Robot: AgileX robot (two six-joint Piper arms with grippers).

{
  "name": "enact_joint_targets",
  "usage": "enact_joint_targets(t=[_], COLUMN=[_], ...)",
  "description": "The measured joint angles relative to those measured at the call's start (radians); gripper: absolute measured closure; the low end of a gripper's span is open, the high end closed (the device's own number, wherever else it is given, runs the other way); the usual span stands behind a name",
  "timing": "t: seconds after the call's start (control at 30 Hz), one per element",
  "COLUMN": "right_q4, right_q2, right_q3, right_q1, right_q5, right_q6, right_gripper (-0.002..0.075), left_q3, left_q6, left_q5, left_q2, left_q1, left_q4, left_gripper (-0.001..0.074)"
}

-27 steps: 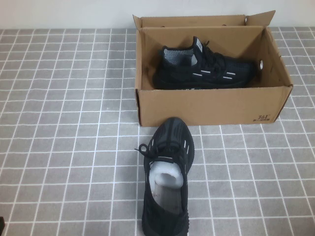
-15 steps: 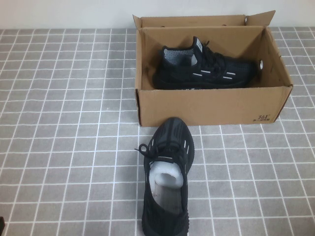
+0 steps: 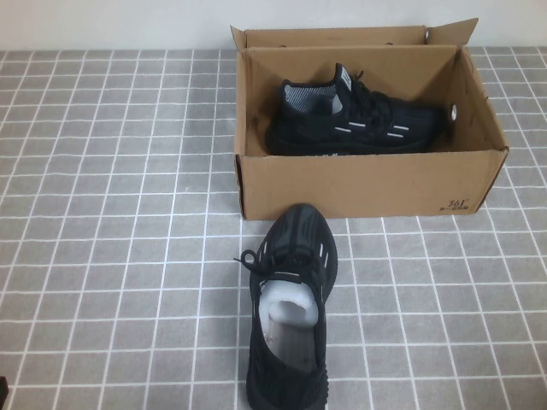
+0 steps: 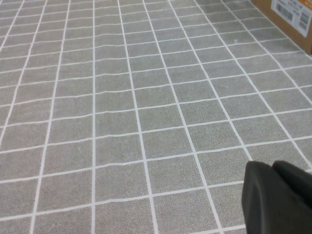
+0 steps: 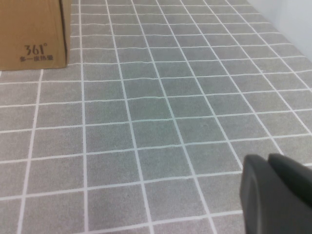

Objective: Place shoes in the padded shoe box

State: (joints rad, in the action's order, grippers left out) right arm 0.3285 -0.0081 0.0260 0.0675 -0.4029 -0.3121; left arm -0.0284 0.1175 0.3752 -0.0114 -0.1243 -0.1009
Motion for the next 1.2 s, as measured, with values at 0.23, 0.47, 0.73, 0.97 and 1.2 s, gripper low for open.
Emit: enact_joint_targets(t=[0.23,0.47,0.73,0.97,1.2], right_q4=[0.0,0.0,0.0,0.0,0.0], right_q2=[0.0,0.0,0.0,0.0,0.0], right_q3=[0.0,0.0,0.0,0.0,0.0], right_q1=[0.0,0.0,0.0,0.0,0.0], right_q5=[0.0,0.0,0.0,0.0,0.0], right_q6=[0.0,0.0,0.0,0.0,0.0], right_gripper=[0.0733,0.0733,0.0733,0.0733,0.0733], left_q3=[0.0,0.0,0.0,0.0,0.0], left_q6=[0.0,0.0,0.0,0.0,0.0], left_q5=[0.0,0.0,0.0,-0.174,-0.557], left_q2=[0.0,0.0,0.0,0.0,0.0], left_q1=[0.0,0.0,0.0,0.0,0.0], left_q4=[0.0,0.0,0.0,-0.009,-0.02], left_gripper=[0.0739,0.0739,0.0739,0.0739,0.0739])
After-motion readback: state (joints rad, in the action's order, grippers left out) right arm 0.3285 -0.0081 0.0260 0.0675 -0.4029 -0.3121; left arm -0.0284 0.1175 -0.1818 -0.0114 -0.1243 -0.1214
